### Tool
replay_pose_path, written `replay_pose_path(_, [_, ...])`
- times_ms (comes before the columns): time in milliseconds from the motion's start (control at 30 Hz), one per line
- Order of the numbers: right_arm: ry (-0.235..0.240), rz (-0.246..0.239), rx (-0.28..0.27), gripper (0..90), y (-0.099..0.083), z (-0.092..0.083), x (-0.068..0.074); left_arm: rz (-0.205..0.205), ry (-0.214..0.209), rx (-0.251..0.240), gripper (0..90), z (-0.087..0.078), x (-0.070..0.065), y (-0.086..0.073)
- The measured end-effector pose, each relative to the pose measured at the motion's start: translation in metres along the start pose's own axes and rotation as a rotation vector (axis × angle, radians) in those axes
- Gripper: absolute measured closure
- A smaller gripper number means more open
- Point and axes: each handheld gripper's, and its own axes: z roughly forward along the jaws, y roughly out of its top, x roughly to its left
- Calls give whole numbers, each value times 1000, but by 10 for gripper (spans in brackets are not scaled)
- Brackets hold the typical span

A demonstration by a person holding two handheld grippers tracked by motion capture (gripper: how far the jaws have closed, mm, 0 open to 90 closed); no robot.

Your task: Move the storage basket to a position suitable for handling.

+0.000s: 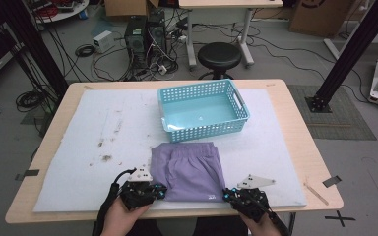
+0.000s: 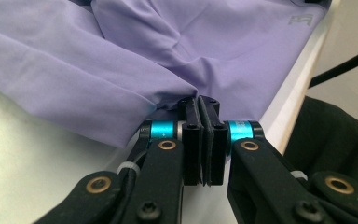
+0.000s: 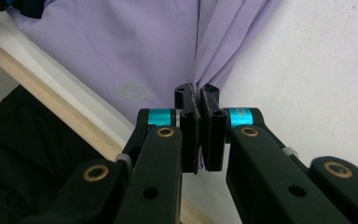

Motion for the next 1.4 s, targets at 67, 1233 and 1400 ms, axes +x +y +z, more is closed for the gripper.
replay_pose_path(67, [1, 3, 0, 884, -1, 0, 1, -1, -1, 0, 876, -1, -1, -2])
replay_pose_path(1233, [-189, 54, -359, 402, 94, -2, -126, 9, 163, -280, 335, -5, 83, 83])
replay_pose_path(1400, [-165, 94, -325, 400, 104, 13, -156, -12, 159, -248, 334, 15, 92, 96])
